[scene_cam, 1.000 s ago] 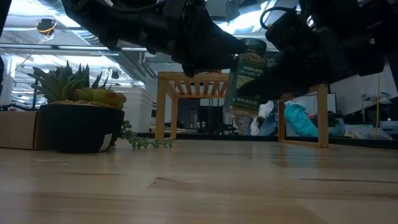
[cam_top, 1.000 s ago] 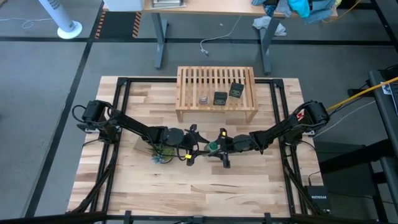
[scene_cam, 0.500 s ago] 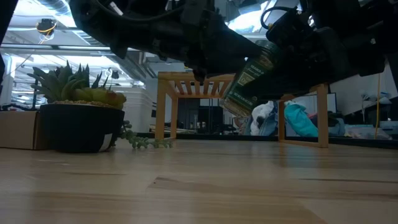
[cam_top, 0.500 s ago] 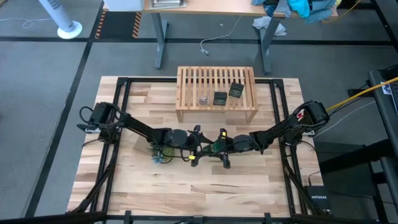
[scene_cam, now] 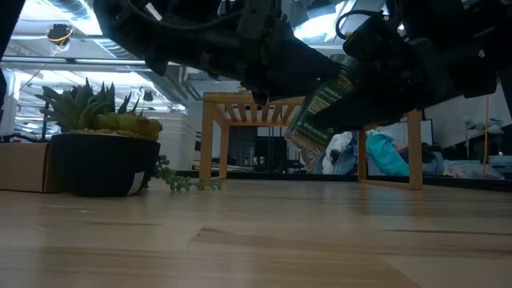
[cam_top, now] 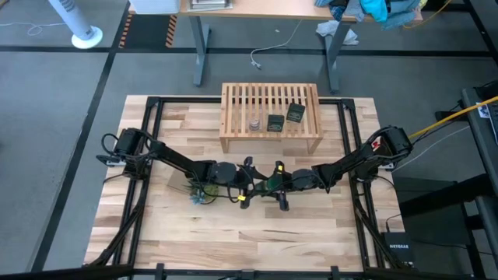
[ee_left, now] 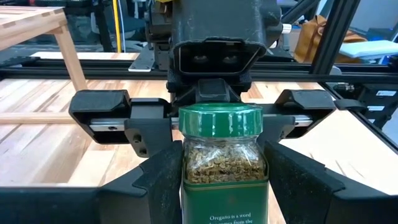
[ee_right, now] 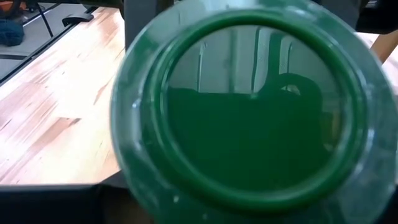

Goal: Shelf spices
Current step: Put the green seasoning bottle on the shelf

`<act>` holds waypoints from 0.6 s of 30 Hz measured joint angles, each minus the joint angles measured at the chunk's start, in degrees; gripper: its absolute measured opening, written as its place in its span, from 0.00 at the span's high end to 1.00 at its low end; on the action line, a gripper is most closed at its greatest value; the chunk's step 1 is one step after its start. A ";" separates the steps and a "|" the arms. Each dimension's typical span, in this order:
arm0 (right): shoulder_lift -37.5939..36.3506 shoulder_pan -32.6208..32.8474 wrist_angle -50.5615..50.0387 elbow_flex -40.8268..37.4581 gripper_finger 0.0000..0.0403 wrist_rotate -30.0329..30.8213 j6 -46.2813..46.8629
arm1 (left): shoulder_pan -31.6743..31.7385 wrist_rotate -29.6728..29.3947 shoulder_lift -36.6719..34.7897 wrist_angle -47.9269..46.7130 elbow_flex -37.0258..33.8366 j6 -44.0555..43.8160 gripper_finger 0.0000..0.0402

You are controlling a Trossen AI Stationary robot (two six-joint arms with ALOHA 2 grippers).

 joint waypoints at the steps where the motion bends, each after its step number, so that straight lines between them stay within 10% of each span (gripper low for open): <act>1: -0.02 0.00 -0.04 0.00 0.49 0.04 0.06 | 0.04 0.02 0.00 0.04 0.04 0.00 0.47; 18: -0.17 -0.09 0.32 0.13 0.49 0.41 0.28 | 1.14 0.28 0.17 -3.43 3.43 -1.40 0.47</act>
